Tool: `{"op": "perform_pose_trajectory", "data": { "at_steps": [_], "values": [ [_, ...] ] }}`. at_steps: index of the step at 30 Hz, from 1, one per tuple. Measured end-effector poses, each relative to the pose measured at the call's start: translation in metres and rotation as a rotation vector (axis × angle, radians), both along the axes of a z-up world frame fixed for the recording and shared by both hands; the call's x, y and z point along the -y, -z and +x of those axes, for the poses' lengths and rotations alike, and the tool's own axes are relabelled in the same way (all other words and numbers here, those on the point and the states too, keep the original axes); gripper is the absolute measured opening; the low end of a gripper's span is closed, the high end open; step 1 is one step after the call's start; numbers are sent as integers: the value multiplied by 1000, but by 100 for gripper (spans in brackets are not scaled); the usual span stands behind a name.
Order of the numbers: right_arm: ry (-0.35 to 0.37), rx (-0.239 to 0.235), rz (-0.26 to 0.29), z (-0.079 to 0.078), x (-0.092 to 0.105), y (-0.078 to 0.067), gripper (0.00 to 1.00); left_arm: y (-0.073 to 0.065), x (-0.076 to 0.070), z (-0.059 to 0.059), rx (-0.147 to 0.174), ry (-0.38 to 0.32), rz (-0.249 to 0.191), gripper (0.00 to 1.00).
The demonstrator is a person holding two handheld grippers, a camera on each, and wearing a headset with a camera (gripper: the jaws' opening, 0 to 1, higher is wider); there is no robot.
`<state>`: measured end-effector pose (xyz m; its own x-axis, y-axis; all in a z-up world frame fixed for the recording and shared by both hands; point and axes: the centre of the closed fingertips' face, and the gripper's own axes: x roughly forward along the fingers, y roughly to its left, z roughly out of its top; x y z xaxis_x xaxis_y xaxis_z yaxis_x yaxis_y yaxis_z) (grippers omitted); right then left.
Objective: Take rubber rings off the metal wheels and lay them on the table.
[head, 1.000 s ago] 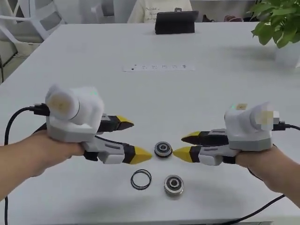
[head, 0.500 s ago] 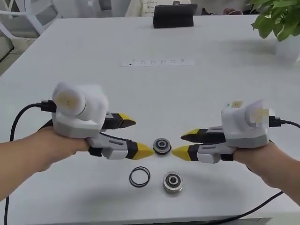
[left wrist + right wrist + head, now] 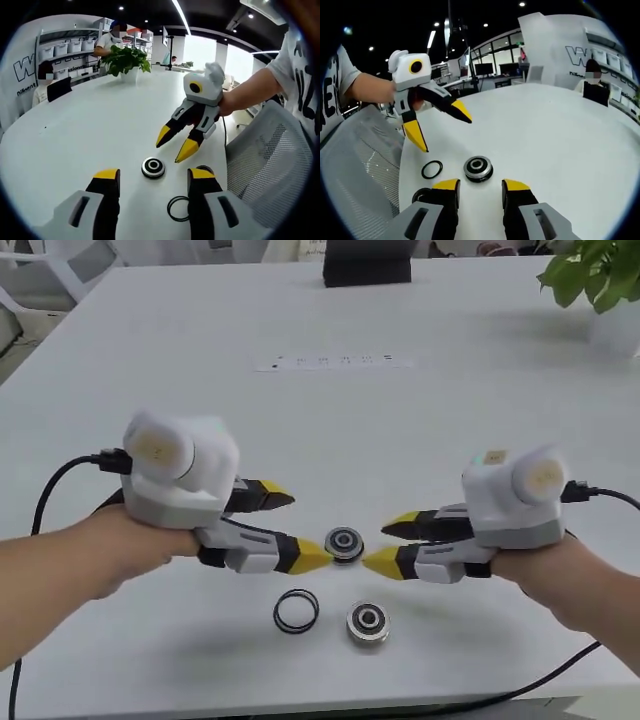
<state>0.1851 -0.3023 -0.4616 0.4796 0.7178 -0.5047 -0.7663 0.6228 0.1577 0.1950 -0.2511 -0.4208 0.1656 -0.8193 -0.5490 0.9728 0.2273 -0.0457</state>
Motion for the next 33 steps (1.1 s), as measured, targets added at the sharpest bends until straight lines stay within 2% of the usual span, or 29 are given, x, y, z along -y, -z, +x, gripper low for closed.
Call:
{"op": "perform_pose_trajectory", "data": {
  "at_steps": [11, 25, 33],
  "values": [
    [-18, -4, -10, 4, -4, 3, 30, 9, 7, 6, -14, -4, 3, 48],
    [-44, -3, -29, 5, -10, 7, 31, 16, 16, 2, -40, 5, 4, 38],
    [-46, -5, -33, 3, -11, 9, 30, 23, 24, 1, -44, 17, 10, 32]
  ]
}}
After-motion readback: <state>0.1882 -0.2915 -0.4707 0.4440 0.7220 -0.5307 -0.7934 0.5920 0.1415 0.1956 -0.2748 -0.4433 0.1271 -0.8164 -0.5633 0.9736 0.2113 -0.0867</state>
